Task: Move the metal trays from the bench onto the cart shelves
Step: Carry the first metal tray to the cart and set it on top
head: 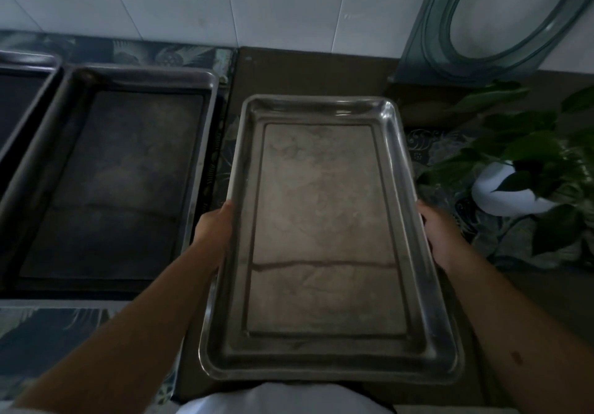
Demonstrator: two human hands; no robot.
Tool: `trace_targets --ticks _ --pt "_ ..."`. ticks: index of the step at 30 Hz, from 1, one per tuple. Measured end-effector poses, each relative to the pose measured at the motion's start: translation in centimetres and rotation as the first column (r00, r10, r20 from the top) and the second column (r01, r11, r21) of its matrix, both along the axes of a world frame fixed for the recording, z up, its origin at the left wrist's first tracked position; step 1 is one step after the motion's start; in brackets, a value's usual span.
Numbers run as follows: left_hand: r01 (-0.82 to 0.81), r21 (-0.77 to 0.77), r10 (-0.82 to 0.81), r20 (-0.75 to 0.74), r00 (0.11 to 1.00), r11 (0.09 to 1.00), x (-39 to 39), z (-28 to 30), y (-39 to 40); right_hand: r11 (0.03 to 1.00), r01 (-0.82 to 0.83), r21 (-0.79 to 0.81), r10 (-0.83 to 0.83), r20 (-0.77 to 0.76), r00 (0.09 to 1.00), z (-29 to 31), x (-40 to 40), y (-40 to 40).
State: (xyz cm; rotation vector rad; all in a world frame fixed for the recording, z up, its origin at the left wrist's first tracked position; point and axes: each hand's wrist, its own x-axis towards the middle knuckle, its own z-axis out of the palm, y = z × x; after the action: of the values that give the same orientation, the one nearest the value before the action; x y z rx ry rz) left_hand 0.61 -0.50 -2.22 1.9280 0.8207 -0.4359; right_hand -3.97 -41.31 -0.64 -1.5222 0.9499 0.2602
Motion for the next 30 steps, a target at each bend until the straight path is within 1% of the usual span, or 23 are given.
trace_targets --ticks 3,6,8,11,13,16,18,19,21,22,24,25,27,28,29,30 --pt "0.087 -0.041 -0.084 0.069 0.994 0.995 -2.8 0.8 1.7 0.999 -0.009 -0.034 0.011 0.060 0.998 1.9 -2.5 1.4" --pt "0.126 -0.041 -0.120 0.118 0.986 0.991 -6.0 1.2 3.9 0.999 -0.005 -0.034 0.006 0.039 0.999 2.9 -5.4 2.5" --pt "0.122 -0.056 -0.114 0.128 0.985 0.991 -8.2 1.7 4.9 0.999 -0.008 -0.035 0.009 0.019 1.000 3.4 -7.2 3.0" --pt "0.111 0.001 -0.111 0.090 0.990 0.994 -10.2 3.0 5.6 0.999 -0.027 -0.019 0.028 0.057 0.998 4.1 -8.6 4.0" --pt "0.050 -0.002 -0.049 0.076 0.996 0.999 -11.3 4.4 5.9 0.999 -0.045 -0.026 0.048 0.090 0.995 4.6 -8.8 4.9" --pt "-0.052 -0.013 0.053 0.193 0.980 0.999 -13.8 5.4 6.9 0.987 -0.156 -0.025 0.158 0.120 0.980 5.1 -8.3 6.1" --pt "-0.126 -0.011 0.125 0.218 0.968 0.992 -16.3 6.0 7.5 0.970 -0.237 -0.053 0.242 0.131 0.961 5.4 -7.2 7.2" --pt "-0.201 -0.024 0.201 0.217 0.955 0.979 -17.8 6.2 7.7 0.960 -0.270 -0.067 0.278 0.153 0.948 5.4 -6.6 7.7" --pt "-0.389 -0.079 0.397 0.201 0.896 0.918 -21.7 6.7 8.3 0.934 -0.342 -0.104 0.356 0.204 0.912 5.4 -5.5 9.4" --pt "-0.460 -0.092 0.469 0.196 0.861 0.883 -24.1 6.9 8.6 0.913 -0.389 -0.124 0.408 0.217 0.887 5.4 -5.3 10.7" --pt "-0.578 -0.108 0.586 0.220 0.780 0.809 -29.6 6.7 9.5 0.845 -0.512 -0.154 0.535 0.239 0.811 5.2 -5.3 13.9" --pt "-0.639 -0.119 0.647 0.237 0.725 0.760 -32.6 6.7 9.9 0.802 -0.573 -0.170 0.598 0.247 0.763 5.0 -5.7 15.9" --pt "-0.763 -0.166 0.775 0.254 0.579 0.625 -38.8 6.7 10.0 0.689 -0.693 -0.215 0.725 0.243 0.645 4.8 -6.8 20.3" --pt "-0.812 -0.199 0.828 0.258 0.497 0.549 -41.9 6.5 9.8 0.617 -0.752 -0.232 0.787 0.222 0.576 4.9 -7.5 22.5" --pt "-0.846 -0.218 0.864 0.263 0.429 0.487 -44.9 6.3 9.4 0.529 -0.811 -0.249 0.848 0.194 0.493 4.8 -8.3 24.6" --pt "-0.874 -0.212 0.887 0.260 0.380 0.437 -47.7 6.1 8.9 0.430 -0.862 -0.269 0.902 0.168 0.398 4.8 -9.2 26.7"
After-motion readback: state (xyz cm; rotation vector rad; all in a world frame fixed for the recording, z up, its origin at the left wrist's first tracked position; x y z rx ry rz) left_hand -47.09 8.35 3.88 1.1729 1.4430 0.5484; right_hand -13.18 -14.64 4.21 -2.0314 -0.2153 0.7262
